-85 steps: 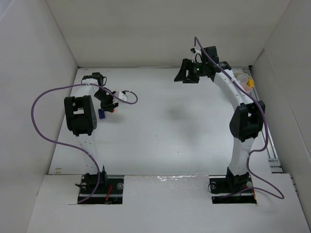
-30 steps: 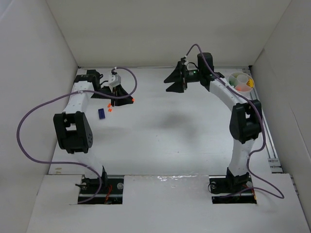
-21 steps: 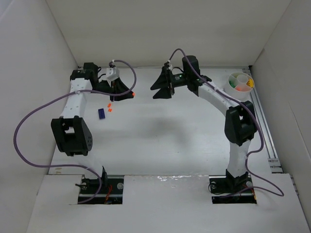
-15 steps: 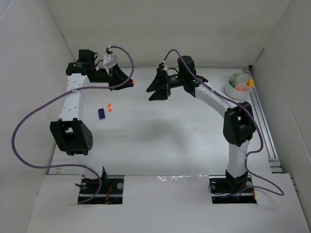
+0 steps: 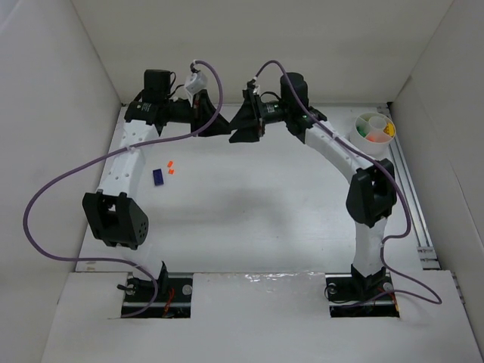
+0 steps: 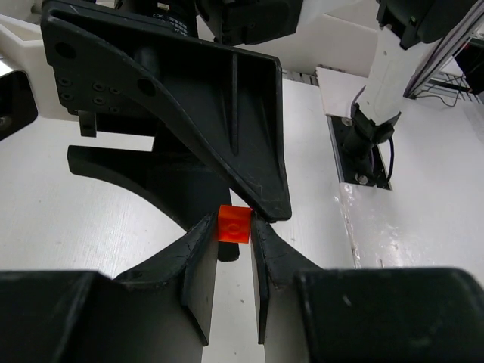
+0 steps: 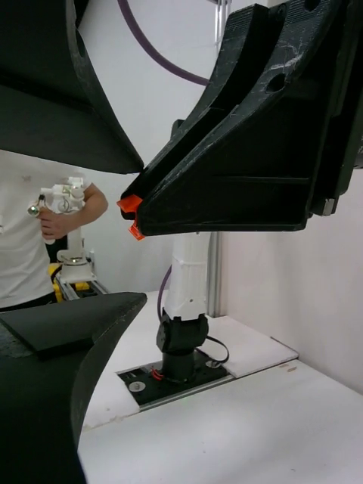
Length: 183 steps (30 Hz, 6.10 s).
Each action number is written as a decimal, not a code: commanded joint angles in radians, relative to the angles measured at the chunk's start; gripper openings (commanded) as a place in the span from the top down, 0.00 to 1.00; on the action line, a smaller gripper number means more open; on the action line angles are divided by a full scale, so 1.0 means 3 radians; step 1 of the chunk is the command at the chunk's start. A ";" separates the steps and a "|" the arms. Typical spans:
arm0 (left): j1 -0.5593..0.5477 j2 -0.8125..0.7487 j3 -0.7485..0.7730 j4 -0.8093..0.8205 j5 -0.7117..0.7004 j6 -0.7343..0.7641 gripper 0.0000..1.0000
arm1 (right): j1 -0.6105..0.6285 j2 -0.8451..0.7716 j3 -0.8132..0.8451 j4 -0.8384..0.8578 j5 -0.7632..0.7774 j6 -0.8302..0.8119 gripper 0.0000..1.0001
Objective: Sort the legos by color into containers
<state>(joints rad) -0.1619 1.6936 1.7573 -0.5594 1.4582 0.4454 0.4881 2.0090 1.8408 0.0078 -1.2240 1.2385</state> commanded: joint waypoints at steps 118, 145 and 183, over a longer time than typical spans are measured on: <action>-0.0140 -0.0620 -0.0596 0.0341 -0.3531 -0.1014 0.00 | -0.2573 -0.0254 0.0087 -0.2465 0.3701 -0.3233 1.00; -0.0028 -0.0379 -0.0443 0.0259 -0.3557 -0.1019 0.00 | -0.2604 0.0175 0.0179 -0.2255 0.4105 -0.3371 0.89; 0.0422 -0.0481 -0.1172 0.0806 -0.3704 -0.1607 0.03 | -0.1761 -0.0270 0.0562 -0.2235 0.3145 -0.3192 0.55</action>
<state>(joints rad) -0.0269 1.5860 1.4876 -0.3611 0.3843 0.0158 -0.1104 1.9694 1.9495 -0.6727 -0.1864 0.2554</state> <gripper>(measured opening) 0.979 0.451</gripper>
